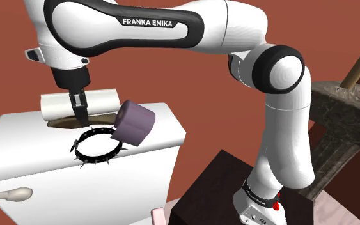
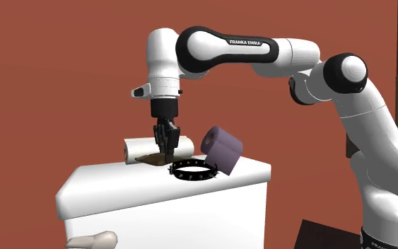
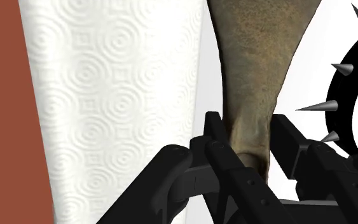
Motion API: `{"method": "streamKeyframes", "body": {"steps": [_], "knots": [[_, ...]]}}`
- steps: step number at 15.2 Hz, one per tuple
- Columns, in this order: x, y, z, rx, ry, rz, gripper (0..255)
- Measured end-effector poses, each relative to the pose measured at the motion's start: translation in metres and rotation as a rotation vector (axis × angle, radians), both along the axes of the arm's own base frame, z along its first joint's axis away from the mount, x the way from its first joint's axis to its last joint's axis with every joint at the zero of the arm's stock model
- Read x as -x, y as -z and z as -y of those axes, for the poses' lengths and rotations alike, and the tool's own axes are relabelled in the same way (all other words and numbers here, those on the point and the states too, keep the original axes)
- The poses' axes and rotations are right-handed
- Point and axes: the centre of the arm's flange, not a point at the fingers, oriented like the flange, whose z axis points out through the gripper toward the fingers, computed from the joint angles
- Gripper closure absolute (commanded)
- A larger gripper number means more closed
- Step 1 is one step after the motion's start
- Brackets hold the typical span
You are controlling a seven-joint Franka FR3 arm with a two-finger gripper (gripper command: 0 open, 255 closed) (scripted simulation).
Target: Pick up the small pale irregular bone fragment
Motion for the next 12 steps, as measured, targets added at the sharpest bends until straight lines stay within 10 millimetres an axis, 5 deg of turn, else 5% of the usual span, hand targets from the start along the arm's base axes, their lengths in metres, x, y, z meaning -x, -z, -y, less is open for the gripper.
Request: {"method": "streamKeyframes", "body": {"steps": [12], "knots": [[-0.002, -0.057, 0.002, 0.006, 0.004, -0.006, 255]]}}
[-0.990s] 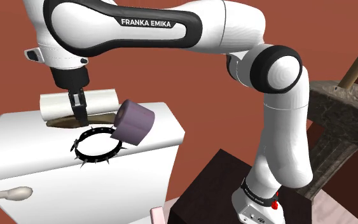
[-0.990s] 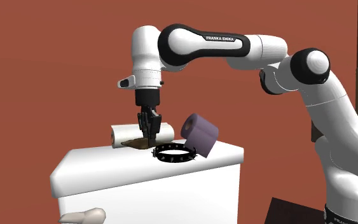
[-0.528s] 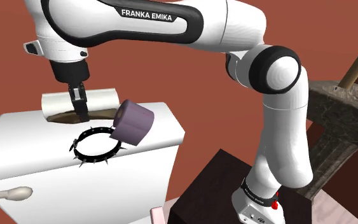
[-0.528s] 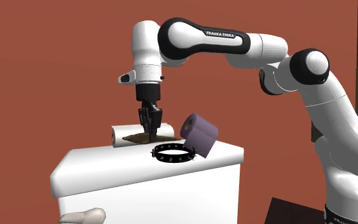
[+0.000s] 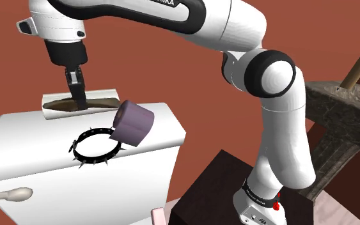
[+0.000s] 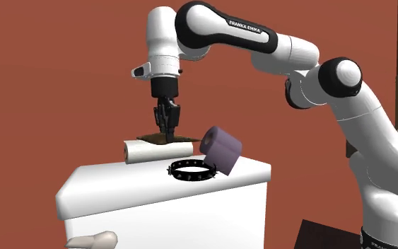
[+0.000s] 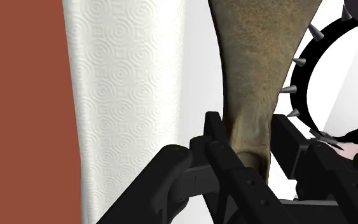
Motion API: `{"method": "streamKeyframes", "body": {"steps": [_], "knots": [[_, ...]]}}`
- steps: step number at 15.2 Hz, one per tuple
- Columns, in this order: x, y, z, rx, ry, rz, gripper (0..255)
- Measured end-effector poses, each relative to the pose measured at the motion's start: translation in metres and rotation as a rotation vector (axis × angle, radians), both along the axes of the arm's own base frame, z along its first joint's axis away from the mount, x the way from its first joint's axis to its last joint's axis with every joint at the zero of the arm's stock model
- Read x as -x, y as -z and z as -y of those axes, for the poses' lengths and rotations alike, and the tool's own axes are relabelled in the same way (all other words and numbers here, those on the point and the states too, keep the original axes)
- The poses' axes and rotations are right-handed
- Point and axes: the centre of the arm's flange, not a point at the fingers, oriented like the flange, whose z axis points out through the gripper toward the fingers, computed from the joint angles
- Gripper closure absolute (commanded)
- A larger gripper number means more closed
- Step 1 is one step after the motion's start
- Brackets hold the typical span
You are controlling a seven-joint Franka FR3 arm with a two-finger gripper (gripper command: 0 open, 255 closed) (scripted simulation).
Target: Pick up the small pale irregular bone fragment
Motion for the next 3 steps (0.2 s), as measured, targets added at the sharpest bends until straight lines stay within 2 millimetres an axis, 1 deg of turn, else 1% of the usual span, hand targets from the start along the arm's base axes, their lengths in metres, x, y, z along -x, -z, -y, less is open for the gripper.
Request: {"method": "streamKeyframes", "body": {"steps": [3], "knots": [[0.0003, -0.0132, -0.0006, 0.0, 0.0, 0.0, 255]]}}
